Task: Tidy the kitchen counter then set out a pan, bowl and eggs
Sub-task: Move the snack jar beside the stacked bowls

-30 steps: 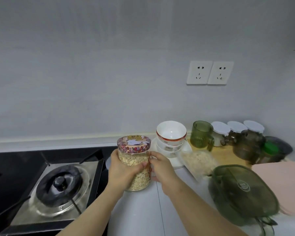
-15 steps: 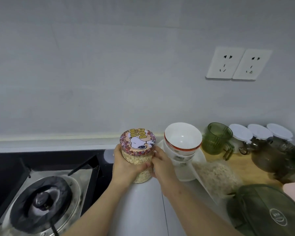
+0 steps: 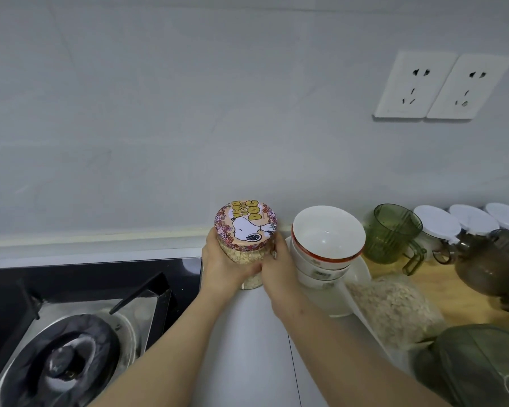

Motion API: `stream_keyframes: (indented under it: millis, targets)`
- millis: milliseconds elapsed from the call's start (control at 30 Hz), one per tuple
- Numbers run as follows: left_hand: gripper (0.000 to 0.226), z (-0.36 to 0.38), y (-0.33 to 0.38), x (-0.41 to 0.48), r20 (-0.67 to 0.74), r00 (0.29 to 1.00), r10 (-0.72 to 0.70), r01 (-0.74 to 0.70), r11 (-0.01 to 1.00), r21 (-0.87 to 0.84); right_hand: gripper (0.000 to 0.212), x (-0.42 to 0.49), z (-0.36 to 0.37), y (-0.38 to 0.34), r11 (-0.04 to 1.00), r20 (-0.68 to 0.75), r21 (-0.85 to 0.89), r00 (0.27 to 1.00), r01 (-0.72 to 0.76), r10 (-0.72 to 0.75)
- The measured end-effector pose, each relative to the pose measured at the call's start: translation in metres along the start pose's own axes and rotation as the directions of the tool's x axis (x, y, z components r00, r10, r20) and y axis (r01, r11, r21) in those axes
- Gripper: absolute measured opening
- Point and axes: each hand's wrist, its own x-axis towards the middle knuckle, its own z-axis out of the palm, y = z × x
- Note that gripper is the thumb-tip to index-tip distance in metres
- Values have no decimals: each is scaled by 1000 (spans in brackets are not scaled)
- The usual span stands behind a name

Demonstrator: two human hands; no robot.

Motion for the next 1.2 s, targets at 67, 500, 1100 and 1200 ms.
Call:
stream_keyframes:
  millis: [67,500,1100,1200]
  targets:
    - [90,2,0,3,10,1000,9,-9,1000,14,49,4,0,0,1000,-8,-10,1000,-7,7]
    - [104,14,28,-50,-141,962,-235,247,967,70,27,-28,-22,6,985,-118,42,978,-167,170]
    - [21,60,55,-80,550,519,-655,845,296,-446,23,-75,-81,0,722,-77,526,820,-450,567]
    - [31,58,54,-83,565,519,-642,848,303,-434,16,-74,-79,4,735,-60,507,832,-450,551]
